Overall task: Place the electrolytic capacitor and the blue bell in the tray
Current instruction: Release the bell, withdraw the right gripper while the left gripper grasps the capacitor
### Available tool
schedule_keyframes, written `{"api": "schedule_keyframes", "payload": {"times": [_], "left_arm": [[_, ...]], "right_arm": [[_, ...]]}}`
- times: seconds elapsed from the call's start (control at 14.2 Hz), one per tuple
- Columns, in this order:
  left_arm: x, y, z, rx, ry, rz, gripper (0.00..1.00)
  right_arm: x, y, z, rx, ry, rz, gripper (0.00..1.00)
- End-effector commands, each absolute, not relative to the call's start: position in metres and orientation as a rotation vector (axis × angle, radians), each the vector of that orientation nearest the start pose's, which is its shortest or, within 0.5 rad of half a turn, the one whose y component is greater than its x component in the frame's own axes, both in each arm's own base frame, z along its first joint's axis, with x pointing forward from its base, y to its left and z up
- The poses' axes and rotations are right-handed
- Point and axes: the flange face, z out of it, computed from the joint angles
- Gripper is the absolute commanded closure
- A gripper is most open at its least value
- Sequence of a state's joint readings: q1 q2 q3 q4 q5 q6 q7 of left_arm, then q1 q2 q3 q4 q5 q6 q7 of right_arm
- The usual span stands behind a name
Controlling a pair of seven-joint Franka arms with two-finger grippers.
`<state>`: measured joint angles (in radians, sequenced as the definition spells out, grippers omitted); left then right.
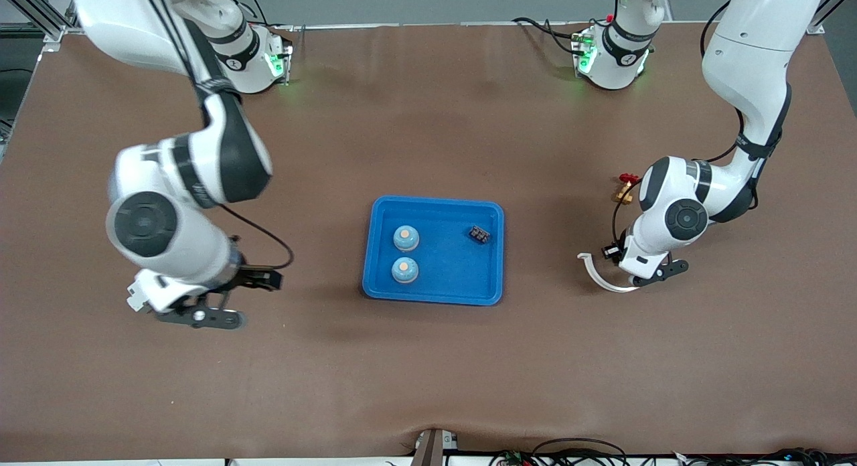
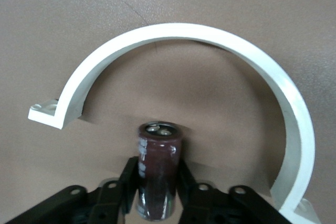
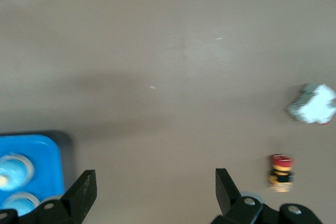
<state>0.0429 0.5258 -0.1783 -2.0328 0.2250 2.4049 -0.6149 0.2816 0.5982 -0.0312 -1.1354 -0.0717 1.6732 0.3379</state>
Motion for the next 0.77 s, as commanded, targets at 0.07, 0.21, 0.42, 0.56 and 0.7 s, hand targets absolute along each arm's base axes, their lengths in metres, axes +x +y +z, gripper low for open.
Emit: {"api": "schedule_keyframes", "payload": {"times": [0.07, 0.21, 0.42, 0.56, 0.7], "left_arm": [[0.583, -0.075, 0.176, -2.988, -0.547, 0.146, 1.00], [0.588, -0.076, 0.181, -2.986, -0.569, 0.129, 1.00], [0.605, -0.085, 0.201, -2.982, -0.579, 0.101, 1.00], [0.625, -0.090, 0.215, -2.955, -0.622, 0.135, 1.00], [0.642, -0.100, 0.230, -2.944, -0.681, 0.202, 1.00]], "right_arm": [[0.690, 0.098, 0.493, -3.148, 0.064, 0.122, 0.00], [0.685, 0.068, 0.508, -3.158, 0.052, 0.104, 0.00], [0.663, 0.043, 0.532, -3.157, 0.068, 0.087, 0.00], [0.647, 0.021, 0.542, -3.153, 0.114, 0.091, 0.00], [0.632, -0.003, 0.553, -3.145, 0.146, 0.075, 0.00]]}}
